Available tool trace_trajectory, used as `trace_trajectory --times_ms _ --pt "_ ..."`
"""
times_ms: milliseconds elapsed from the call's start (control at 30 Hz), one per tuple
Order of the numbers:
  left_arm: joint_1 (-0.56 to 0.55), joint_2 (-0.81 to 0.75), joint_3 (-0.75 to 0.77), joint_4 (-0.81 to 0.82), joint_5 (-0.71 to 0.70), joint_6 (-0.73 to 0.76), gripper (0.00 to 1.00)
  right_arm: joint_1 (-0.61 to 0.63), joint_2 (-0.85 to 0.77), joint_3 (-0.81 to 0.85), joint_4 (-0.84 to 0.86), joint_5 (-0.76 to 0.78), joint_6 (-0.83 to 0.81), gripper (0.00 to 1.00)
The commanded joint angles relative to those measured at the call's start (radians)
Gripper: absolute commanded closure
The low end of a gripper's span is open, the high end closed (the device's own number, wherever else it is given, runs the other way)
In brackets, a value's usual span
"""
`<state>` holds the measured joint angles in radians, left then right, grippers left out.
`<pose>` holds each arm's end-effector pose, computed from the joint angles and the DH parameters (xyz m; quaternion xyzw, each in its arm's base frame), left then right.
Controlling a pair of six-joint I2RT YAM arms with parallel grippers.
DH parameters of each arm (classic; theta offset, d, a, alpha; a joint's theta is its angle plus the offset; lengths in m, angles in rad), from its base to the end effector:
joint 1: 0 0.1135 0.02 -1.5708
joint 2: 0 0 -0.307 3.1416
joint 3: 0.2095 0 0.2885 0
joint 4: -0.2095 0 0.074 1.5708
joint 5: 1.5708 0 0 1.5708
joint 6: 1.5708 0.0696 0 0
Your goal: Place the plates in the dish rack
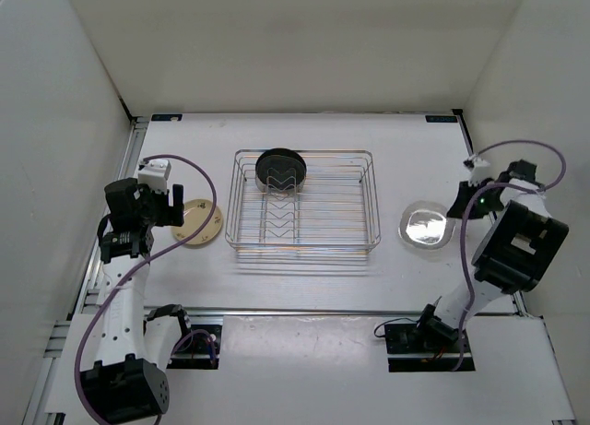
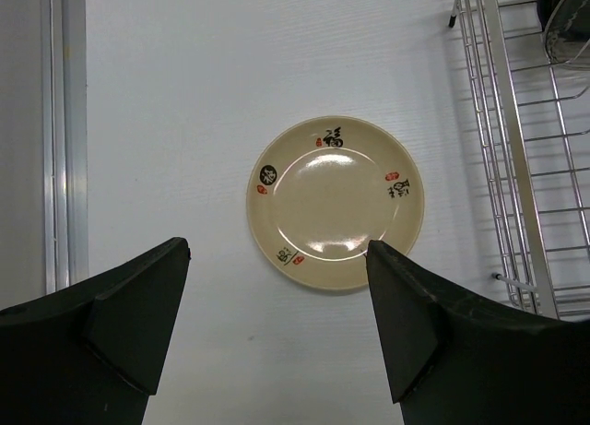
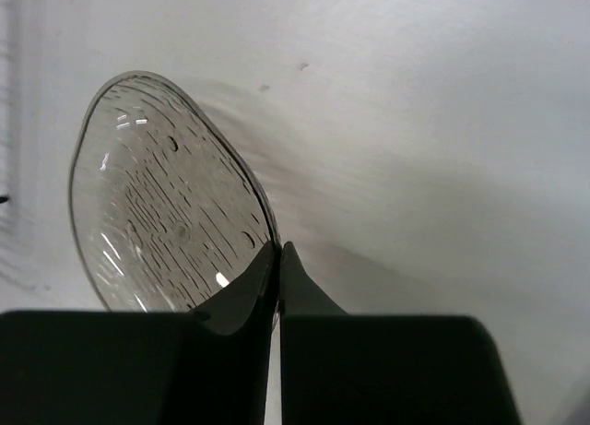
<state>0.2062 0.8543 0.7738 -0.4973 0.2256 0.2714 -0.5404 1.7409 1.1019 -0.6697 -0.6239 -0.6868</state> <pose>0.2218 0.0305 0.3047 0.0821 0.8715 0.0158 0.4833 0.3365 -0.1545 0.1699 -0.1090 0.9381 0.1772 0.2769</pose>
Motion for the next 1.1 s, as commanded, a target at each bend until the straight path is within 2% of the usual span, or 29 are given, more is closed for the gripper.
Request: trace_trajectory --times_ms 0,33,100,133,233,400,500,567,600,700,867,1067 --pt "0.006 -0.021 0.002 -0.001 0.035 -0.008 0.12 0.084 -0.138 0.185 0.084 0.175 0.11 1.0" --pt "0.006 -0.021 0.002 -0.001 0.044 -0.008 0.12 0.111 -0.148 0.294 0.084 0.302 0.121 1.0" --pt "0.006 -0.021 0.002 -0.001 0.044 -0.008 0.12 0.205 -0.158 0.41 0.084 0.436 0.106 1.0" --pt "0.006 -0.021 0.002 -0.001 0.044 -0.008 0.12 0.244 -0.158 0.518 0.084 0.507 0.063 1.0" --pt "0.006 -0.031 0.002 -0.001 0.055 -0.008 0.12 0.406 -0.158 0.654 0.178 0.794 -0.078 1.0" --pt "0.006 -0.031 0.002 -0.001 0.055 -0.008 0.12 0.701 -0.169 0.714 0.514 1.03 -0.379 1.0" --pt "0.006 -0.031 0.002 -0.001 0.064 -0.008 0.12 0.848 -0.159 0.716 0.649 1.034 -0.523 1.0" --pt "0.015 -0.031 0.002 -0.001 0.064 -0.008 0.12 0.948 -0.168 0.661 0.709 1.009 -0.61 1.0" --pt "0.015 -0.031 0.002 -0.001 0.064 -0.008 0.12 0.977 -0.169 0.633 0.766 0.991 -0.631 1.0" --pt "0.015 -0.031 0.002 -0.001 0.064 -0.008 0.12 1.083 -0.19 0.549 0.795 0.905 -0.677 1.0" --pt "0.024 -0.031 0.002 -0.001 0.055 0.002 0.12 1.191 -0.233 0.504 0.723 0.728 -0.639 1.0" --pt "0.024 -0.031 -0.007 -0.001 0.055 0.002 0.12 1.3 -0.251 0.412 0.696 0.645 -0.628 1.0"
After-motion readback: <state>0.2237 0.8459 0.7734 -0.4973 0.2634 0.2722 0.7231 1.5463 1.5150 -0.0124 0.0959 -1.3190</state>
